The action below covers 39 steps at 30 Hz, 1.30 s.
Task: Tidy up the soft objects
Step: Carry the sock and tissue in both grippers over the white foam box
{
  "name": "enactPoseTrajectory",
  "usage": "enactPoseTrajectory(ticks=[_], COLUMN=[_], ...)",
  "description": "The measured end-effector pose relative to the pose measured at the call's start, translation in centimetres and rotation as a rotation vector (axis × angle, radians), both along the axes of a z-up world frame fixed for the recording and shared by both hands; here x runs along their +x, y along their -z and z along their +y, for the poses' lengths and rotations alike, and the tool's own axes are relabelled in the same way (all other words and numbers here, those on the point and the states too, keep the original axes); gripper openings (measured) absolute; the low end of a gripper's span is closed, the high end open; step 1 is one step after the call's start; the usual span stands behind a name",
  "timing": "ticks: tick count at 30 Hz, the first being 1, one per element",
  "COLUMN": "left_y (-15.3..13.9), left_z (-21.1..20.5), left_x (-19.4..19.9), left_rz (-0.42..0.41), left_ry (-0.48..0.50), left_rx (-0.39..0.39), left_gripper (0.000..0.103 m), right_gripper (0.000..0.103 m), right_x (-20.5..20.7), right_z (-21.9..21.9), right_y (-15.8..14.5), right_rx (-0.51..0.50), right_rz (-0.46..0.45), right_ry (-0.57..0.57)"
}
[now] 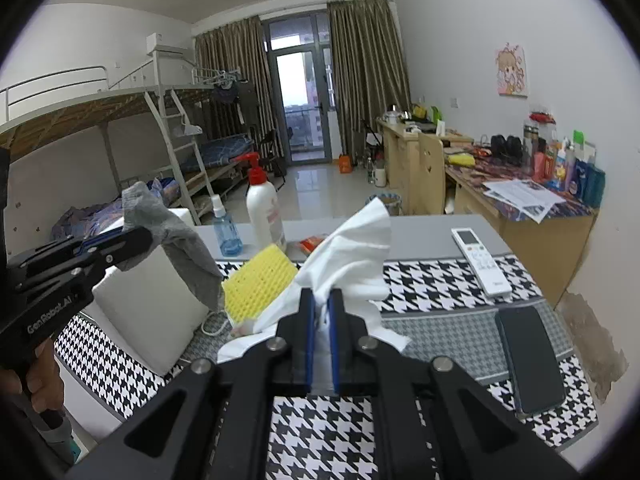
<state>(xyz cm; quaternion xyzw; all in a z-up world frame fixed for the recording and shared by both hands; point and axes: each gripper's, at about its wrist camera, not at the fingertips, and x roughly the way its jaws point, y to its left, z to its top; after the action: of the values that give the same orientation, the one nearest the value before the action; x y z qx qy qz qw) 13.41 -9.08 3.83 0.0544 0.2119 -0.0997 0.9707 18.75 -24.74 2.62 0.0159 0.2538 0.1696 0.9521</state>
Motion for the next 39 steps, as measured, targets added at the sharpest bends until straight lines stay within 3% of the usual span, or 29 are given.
enactPoseTrajectory(ticks=[21,39], left_y=[-3.3,-4.9], left_z=[2.9,7.6], left_x=[0.0,-0.7], left_rz=[-0.105,-0.160], left_ry=[-0.066,-0.199], left_rx=[-0.004,-0.024], left_gripper=[0.009,0.009], right_gripper=[0.009,0.009], right_x=[-0.1,-0.1], right_z=[3.5,7.1], right_y=[-2.7,-4.0], right_rx=[0.004,0.024], right_rz=[-0.074,-0.107], right_ry=[-0.049,-0.134])
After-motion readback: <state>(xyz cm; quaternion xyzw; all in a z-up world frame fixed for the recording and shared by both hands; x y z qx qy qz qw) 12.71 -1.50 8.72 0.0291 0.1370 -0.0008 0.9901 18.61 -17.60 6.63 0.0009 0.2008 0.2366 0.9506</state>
